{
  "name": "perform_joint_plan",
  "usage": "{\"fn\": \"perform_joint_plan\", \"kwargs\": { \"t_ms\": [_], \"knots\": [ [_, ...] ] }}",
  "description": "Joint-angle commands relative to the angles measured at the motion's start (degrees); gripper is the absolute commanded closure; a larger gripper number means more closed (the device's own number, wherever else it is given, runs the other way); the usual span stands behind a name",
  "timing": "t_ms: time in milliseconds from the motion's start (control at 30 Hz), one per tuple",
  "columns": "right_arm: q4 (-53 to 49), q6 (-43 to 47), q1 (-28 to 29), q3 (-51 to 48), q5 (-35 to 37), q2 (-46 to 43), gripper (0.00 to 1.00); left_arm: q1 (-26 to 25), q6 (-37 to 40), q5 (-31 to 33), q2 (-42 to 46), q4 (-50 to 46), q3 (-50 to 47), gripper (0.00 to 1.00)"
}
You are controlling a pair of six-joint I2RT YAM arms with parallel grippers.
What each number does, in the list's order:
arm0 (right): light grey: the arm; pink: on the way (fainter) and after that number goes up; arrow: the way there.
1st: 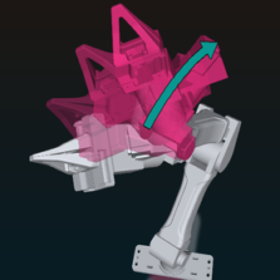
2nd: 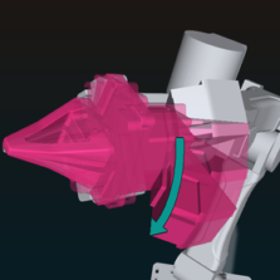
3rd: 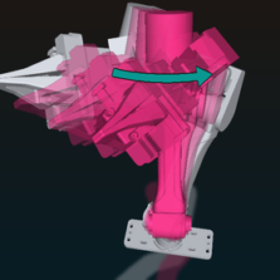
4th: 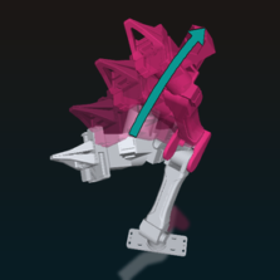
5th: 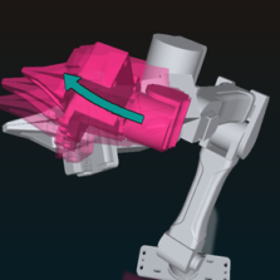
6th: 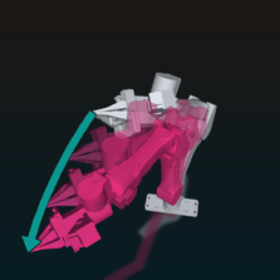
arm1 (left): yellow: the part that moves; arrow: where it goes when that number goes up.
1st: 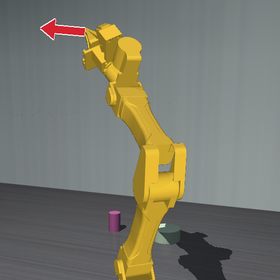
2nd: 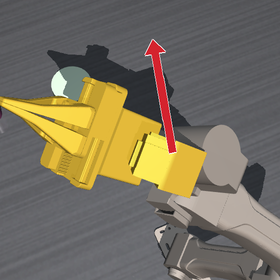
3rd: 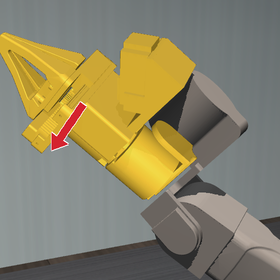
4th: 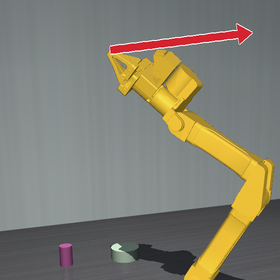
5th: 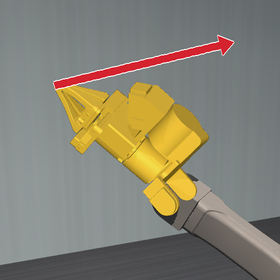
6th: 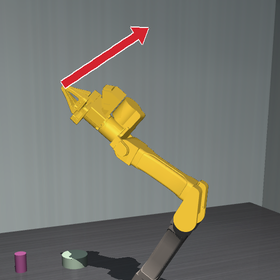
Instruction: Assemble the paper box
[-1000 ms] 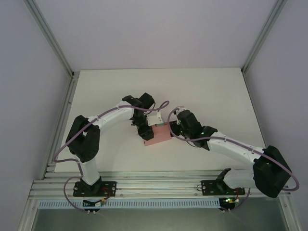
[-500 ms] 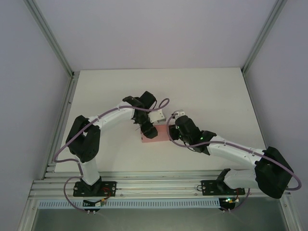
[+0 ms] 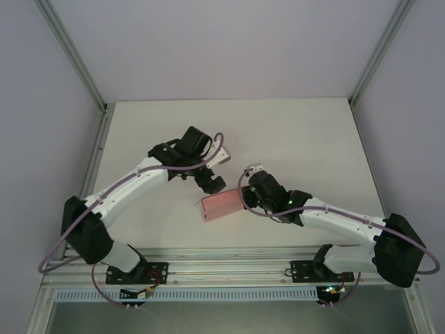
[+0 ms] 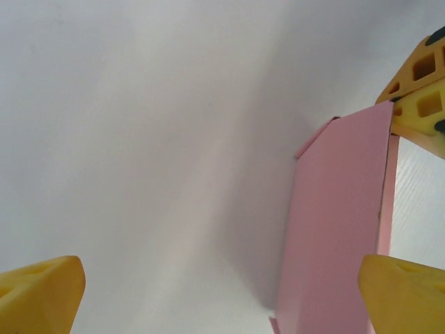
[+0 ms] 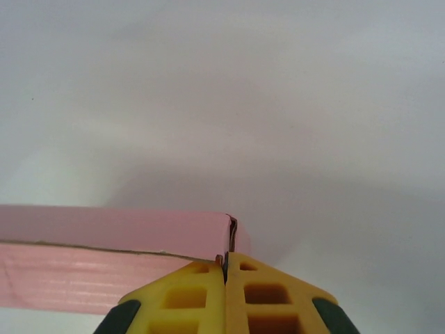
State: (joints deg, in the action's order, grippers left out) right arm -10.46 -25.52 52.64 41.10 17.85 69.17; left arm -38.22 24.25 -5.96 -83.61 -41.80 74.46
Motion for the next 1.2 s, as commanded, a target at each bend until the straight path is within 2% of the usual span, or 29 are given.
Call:
{"fn": "perform_joint_plan", "kwargs": {
  "t_ms": [0, 133, 200, 300, 433, 467, 600, 833, 967, 1067, 1167],
  "knots": [
    [-5.6, -0.8, 1.1, 2.2, 2.4, 0.7, 1.0, -0.2, -10.2, 3.4, 4.4, -1.7, -4.5, 0.04],
    [-8.3, -1.5, 1.9, 4.4, 5.3, 1.9, 1.0, -2.3, -19.7, 8.7, 9.8, -2.5, -9.2, 0.15],
    [-9.8, -1.9, 2.2, 5.5, 7.1, 2.7, 1.0, -3.1, -22.7, 10.9, 11.5, -2.9, -11.0, 0.25],
    [-12.2, -3.3, 2.2, 6.9, 9.1, 3.3, 1.0, -4.4, -25.0, 11.1, 12.6, -4.5, -12.0, 0.28],
    [-13.0, -5.4, 2.3, 7.1, 10.0, 3.0, 1.0, -5.6, -24.9, 9.9, 13.6, -2.6, -15.1, 0.29],
    [-12.7, -5.2, 2.3, 7.1, 9.6, 3.0, 1.0, -5.6, -24.6, 10.2, 13.3, -2.3, -15.4, 0.33],
    [-13.1, -5.0, 2.4, 7.5, 9.0, 3.0, 1.0, -5.6, -23.8, 9.2, 11.6, -1.4, -15.3, 0.37],
    [-13.4, -5.0, 2.3, 7.7, 8.6, 2.8, 1.0, -5.6, -23.0, 5.9, 7.0, 1.1, -14.2, 0.63],
    [-13.4, -5.3, 2.3, 7.5, 8.7, 2.6, 1.0, -5.6, -23.9, 6.3, 6.3, 0.9, -14.4, 0.65],
    [-13.5, -5.3, 2.3, 7.5, 8.6, 2.6, 1.0, -5.6, -25.1, 6.9, 6.5, 1.2, -14.5, 0.82],
    [-13.7, -5.3, 2.3, 7.6, 8.7, 2.8, 1.0, -5.6, -27.6, 5.3, 6.3, 2.7, -13.9, 0.9]
  ]
}}
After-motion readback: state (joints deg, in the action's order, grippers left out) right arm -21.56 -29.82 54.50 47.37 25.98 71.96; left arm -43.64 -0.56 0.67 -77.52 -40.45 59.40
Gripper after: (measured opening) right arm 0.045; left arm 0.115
